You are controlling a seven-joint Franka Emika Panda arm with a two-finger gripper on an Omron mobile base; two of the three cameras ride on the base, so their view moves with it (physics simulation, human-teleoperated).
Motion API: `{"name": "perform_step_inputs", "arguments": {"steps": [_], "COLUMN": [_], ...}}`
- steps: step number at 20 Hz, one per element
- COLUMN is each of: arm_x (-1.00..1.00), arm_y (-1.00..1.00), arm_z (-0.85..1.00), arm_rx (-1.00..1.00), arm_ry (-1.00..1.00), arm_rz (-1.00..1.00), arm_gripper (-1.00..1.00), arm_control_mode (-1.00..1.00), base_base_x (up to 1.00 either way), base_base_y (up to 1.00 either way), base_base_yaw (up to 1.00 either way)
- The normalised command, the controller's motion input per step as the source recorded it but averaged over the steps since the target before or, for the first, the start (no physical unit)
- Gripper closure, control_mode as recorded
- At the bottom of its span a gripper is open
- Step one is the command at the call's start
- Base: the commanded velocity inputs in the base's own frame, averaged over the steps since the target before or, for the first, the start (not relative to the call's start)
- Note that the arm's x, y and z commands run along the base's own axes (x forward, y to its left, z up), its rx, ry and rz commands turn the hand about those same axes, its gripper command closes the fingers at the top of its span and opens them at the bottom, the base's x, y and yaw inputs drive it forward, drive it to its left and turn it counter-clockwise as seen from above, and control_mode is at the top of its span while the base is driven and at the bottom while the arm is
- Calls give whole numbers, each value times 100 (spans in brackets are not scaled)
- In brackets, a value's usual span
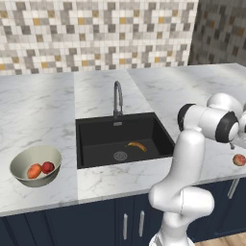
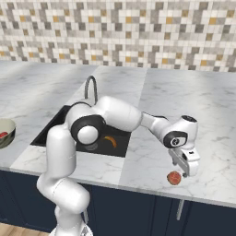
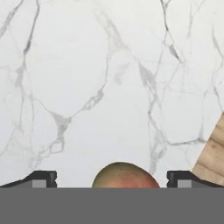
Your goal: There is a mixed pile of frozen fruits and vegetables on the counter. Locate all the frozen vegetables and place the items in a bowl on the counter. Take all the frozen fruits and defrost them in a running sink.
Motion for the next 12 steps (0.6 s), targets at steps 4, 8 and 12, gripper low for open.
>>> {"name": "perform_step_inputs", "arguments": {"steps": [4,8,12], "arm_x": [-8,-24,-24], "arm_y": [7,8,11], "arm_z": [-9,-12,-9], "arm_rx": [-1,0,0], "arm_ry": [3,2,3], "arm_rz": [4,-4,-6], "arm_gripper": [-100,-100,-100], "arm_control_mode": [-100,-100,-100], "base_base_x": [0,0,0], "base_base_y": [0,0,0], "base_base_yaw": [0,0,0]}}
